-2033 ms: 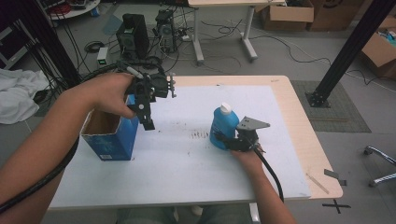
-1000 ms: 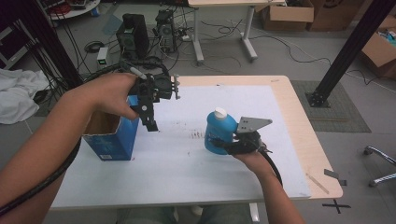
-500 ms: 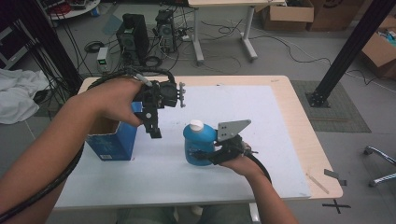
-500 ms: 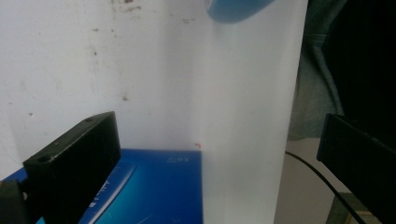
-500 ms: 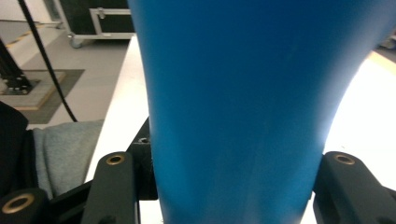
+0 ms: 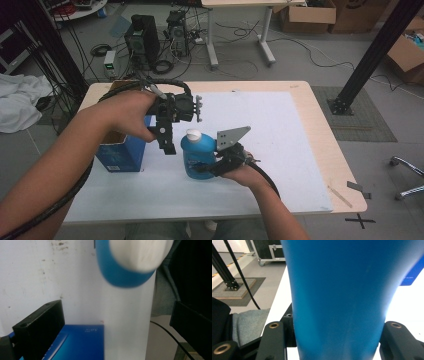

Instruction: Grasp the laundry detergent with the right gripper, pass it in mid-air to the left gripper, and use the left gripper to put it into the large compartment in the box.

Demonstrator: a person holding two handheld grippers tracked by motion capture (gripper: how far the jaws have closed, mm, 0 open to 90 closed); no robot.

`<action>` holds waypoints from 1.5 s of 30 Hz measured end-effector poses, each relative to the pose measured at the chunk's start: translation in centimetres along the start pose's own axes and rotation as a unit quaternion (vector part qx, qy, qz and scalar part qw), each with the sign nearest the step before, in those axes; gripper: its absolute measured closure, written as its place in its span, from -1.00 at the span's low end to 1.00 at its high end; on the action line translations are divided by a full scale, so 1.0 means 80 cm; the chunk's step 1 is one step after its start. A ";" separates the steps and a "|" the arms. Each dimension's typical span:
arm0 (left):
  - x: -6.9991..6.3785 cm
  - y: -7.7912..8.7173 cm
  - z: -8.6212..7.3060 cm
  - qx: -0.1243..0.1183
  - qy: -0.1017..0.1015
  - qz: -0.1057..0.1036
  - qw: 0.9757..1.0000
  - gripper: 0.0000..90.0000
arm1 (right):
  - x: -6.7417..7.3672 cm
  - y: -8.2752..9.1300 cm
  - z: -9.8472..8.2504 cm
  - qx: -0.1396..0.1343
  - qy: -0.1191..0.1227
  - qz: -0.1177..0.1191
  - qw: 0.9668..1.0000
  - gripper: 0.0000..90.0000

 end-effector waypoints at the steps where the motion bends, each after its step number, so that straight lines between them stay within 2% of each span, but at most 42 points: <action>1: 0.000 0.000 0.002 0.002 -0.002 -0.001 1.000 -1.00 | 0.000 -0.002 0.002 0.000 0.000 0.001 1.000 0.00; 15: -0.001 -0.008 0.017 0.011 -0.010 -0.001 1.000 -1.00 | 0.006 -0.031 0.031 0.002 0.006 0.018 1.000 0.00; 20: -0.001 -0.010 0.021 0.014 -0.016 0.000 1.000 -1.00 | 0.008 -0.033 0.042 -0.006 0.012 0.022 1.000 0.00; 28: -0.001 -0.015 0.024 0.024 -0.021 0.003 0.999 -0.98 | 0.011 -0.033 0.046 -0.007 0.014 0.023 1.000 0.00; 45: -0.002 -0.018 0.023 0.027 -0.022 -0.003 0.999 -0.65 | 0.010 -0.034 0.047 -0.005 0.012 0.021 1.000 0.00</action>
Point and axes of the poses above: each handheld gripper's, and its own axes: y roughly backward along the jaws, z roughly out of its top, x roughly to its left, the point moved 8 cm from there along -y, roughly forward along the jaws, and after that the axes turned 13 degrees about -y, right-handed, at the moved point
